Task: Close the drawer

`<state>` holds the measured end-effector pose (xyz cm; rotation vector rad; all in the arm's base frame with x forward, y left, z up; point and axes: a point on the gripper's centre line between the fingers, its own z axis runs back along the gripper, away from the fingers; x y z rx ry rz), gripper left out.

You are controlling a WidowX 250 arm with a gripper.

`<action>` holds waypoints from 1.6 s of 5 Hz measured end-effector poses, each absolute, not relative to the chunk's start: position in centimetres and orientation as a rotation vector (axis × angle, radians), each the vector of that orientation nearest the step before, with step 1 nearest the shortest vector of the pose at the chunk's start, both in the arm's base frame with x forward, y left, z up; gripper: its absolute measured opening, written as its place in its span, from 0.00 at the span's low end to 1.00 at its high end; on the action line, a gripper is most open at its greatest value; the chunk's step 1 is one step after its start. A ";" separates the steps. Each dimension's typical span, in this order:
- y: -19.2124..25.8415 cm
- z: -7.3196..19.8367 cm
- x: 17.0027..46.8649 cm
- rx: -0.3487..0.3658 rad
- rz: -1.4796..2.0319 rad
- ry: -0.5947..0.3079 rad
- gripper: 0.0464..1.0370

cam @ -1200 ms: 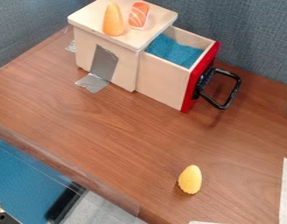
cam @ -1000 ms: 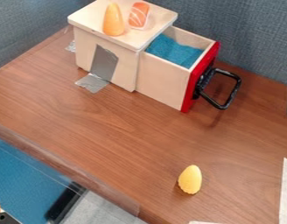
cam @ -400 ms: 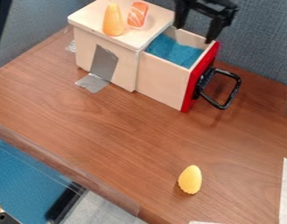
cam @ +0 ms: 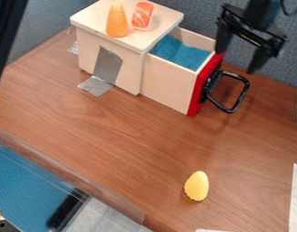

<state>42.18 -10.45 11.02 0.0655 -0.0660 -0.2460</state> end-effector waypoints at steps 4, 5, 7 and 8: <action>-12.9 4.1 43.5 0.190 -0.180 -0.010 0.96; -12.8 3.7 43.6 0.209 -0.174 -0.009 0.96; -12.4 2.1 43.3 0.237 -0.166 0.017 0.65; -11.8 1.7 43.4 0.282 -0.162 0.022 0.34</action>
